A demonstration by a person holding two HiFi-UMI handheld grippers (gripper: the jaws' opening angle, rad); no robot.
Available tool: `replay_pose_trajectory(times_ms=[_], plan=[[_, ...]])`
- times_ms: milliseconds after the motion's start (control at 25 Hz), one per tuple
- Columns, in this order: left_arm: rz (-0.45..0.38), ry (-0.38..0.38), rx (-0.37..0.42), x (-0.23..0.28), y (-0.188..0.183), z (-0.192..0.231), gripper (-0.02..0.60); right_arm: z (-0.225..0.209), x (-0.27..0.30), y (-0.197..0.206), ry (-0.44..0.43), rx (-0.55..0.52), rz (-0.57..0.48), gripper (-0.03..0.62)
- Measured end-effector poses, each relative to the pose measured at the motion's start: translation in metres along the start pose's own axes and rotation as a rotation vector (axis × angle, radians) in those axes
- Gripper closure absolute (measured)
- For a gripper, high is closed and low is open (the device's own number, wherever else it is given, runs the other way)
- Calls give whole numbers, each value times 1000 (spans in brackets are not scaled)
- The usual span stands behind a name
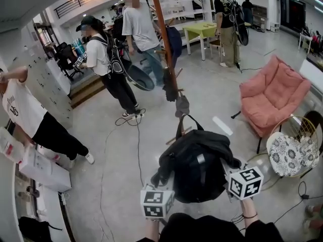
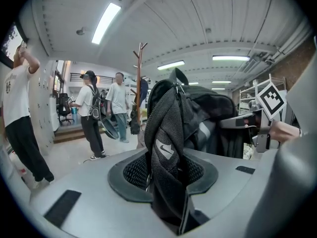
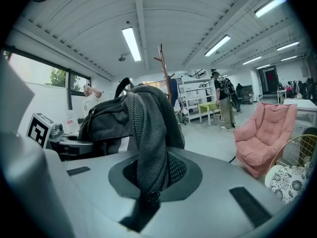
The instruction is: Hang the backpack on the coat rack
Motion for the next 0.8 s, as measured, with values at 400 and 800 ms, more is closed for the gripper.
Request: replay_pose_trajectory(times_ms=[400,800], plan=[[1,36,-4,87,-11,59,441,-23,89,-35,28,18,15,568],[-13,94,20,171,-37,114,442,-48,165,-78,73,43,-6,568]])
Point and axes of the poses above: the fingertips, and each gripper's own axes: x forward along the fingers, z to its left, y out of its underside, the point moved 5 cm from there along -x, backward along the fingers, and after that the axes turned 15 degrees about x, right-handed, at the moved point
